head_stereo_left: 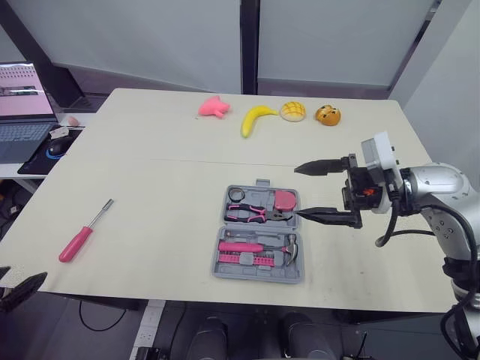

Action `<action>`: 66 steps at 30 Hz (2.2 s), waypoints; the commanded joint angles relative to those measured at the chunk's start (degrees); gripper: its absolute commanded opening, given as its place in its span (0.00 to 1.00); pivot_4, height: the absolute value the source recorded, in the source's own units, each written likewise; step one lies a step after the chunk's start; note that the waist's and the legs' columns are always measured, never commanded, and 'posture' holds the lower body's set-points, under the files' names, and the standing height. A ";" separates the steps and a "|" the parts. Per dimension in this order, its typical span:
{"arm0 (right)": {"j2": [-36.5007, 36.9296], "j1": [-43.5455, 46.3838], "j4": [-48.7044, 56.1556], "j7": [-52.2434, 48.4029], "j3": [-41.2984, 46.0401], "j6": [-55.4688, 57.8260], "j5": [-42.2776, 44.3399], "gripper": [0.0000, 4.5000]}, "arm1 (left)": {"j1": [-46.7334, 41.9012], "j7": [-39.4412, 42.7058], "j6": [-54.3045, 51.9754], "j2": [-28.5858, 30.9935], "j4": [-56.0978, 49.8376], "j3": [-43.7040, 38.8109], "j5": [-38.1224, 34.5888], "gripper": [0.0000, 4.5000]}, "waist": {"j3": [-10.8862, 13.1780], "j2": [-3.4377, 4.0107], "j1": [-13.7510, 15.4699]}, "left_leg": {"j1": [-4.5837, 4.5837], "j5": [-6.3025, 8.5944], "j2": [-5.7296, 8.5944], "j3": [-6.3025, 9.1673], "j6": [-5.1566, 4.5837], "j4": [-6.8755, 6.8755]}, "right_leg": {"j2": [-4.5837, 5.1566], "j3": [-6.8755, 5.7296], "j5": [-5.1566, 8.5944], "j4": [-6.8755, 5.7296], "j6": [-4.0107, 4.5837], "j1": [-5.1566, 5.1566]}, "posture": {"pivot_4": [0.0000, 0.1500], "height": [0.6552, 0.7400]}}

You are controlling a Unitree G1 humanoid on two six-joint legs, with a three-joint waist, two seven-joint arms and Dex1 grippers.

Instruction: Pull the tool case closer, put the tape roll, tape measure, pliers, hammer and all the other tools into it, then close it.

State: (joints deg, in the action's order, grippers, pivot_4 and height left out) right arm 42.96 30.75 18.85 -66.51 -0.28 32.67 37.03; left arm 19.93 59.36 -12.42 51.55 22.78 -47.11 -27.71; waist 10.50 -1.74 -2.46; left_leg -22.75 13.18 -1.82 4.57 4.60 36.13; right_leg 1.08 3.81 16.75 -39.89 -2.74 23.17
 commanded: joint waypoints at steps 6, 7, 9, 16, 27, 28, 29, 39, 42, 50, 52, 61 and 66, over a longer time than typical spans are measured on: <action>1.89 -0.59 4.15 2.04 1.87 2.19 1.17 1.00 | -14.05 -5.01 3.83 2.75 9.45 9.18 6.55 1.00 | 0.00 0.00 -0.14 | 0.00 0.00 0.00 -0.02 0.00 -0.01 | -0.02 0.01 0.00 0.00 0.00 0.01 | 1.00 1.00; 2.12 -0.78 4.32 2.34 1.80 2.56 1.03 1.00 | -16.37 -5.69 4.22 2.78 11.72 10.59 7.40 1.00 | 0.00 0.00 -0.21 | -0.01 0.00 0.00 -0.02 0.00 -0.01 | -0.02 0.01 0.00 0.00 0.00 0.01 | 1.00 1.00; 2.75 -1.49 4.58 2.34 1.47 2.07 0.01 1.00 | -20.16 -6.29 5.43 2.70 16.04 13.47 9.22 1.00 | 0.00 0.00 -0.35 | -0.02 0.00 0.00 0.00 0.00 -0.01 | -0.03 -0.02 -0.01 0.00 0.00 0.02 | 1.00 1.00; 4.02 -1.08 4.71 2.86 1.66 3.42 0.59 1.00 | -31.90 -9.95 11.27 1.54 31.64 21.75 15.38 1.00 | -0.01 -0.01 -0.79 | -0.02 0.00 0.01 0.03 0.00 -0.03 | -0.03 -0.04 -0.01 -0.03 0.01 0.03 | 1.00 1.00; 5.63 0.02 4.44 2.68 1.86 4.29 0.96 1.00 | -39.13 -12.55 15.19 0.35 42.18 25.69 17.66 1.00 | -0.01 -0.02 -0.78 | -0.04 0.00 0.02 0.05 0.00 -0.02 | -0.03 -0.06 -0.01 -0.05 0.00 0.03 | 1.00 1.00; 5.58 -0.13 4.68 2.85 1.87 4.33 1.00 1.00 | -40.14 -12.93 15.35 0.44 42.99 25.79 17.82 1.00 | -0.01 -0.02 -0.76 | -0.05 0.00 0.02 0.05 0.00 -0.02 | -0.02 -0.06 -0.01 -0.05 0.00 0.03 | 1.00 1.00; 5.52 -0.31 4.90 2.96 1.85 4.32 1.02 1.00 | -41.15 -13.06 15.49 0.47 43.72 26.01 18.05 1.00 | -0.01 -0.02 -0.76 | -0.05 0.00 0.02 0.05 0.00 -0.02 | -0.02 -0.06 -0.01 -0.05 0.00 0.03 | 1.00 1.00; 5.84 -0.29 5.67 3.18 2.06 4.66 1.23 1.00 | -45.56 -14.11 14.73 0.25 48.33 28.99 20.45 1.00 | -0.01 -0.01 -0.81 | -0.06 0.00 0.03 0.06 0.00 -0.01 | -0.02 -0.08 -0.01 -0.06 0.00 0.03 | 1.00 1.00; 5.87 -0.13 5.94 3.47 2.27 5.07 1.38 1.00 | -45.94 -14.70 14.73 0.25 48.98 29.30 20.76 0.86 | -0.01 -0.01 -0.82 | -0.04 0.00 0.03 0.07 -0.01 -0.01 | -0.02 -0.07 -0.02 -0.08 0.00 0.03 | 1.00 1.00; 5.57 -0.27 6.42 4.22 2.27 5.33 1.36 1.00 | -47.81 -16.24 14.49 0.10 50.16 29.62 21.08 0.28 | -0.01 -0.02 -0.80 | -0.05 0.00 0.04 0.07 0.00 -0.01 | -0.02 -0.08 -0.01 -0.08 0.00 0.03 | 1.00 1.00; 5.56 -0.46 6.54 4.37 2.25 5.27 1.41 1.00 | -47.95 -16.27 14.46 0.24 50.16 29.68 21.12 0.16 | -0.01 -0.02 -0.80 | -0.05 0.00 0.03 0.07 0.00 -0.01 | -0.02 -0.08 -0.01 -0.08 0.00 0.03 | 1.00 1.00; 5.54 -2.08 7.48 4.81 1.99 4.26 0.48 1.00 | -47.13 -11.95 16.68 2.11 47.12 29.91 21.37 0.16 | -0.01 -0.02 -0.79 | -0.06 0.00 0.04 0.07 0.00 -0.01 | -0.02 -0.09 -0.01 -0.08 0.00 0.03 | 1.00 1.00; 6.18 -3.85 8.29 4.00 2.17 4.08 0.86 1.00 | -43.51 -6.26 15.52 3.06 35.95 29.47 19.23 0.16 | -0.01 -0.02 -0.79 | -0.08 0.00 0.03 0.08 0.00 -0.01 | -0.02 -0.09 -0.01 -0.07 0.00 0.03 | 1.00 1.00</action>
State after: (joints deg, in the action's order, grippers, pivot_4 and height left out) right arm 48.31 26.99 24.84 -62.17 0.03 37.67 37.16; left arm -24.41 51.32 3.21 52.34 64.20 -16.90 -6.78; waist 10.48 -1.76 -3.25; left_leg -22.83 13.18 -1.79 4.66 4.60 36.12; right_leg 1.06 3.72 16.74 -39.95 -2.74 23.20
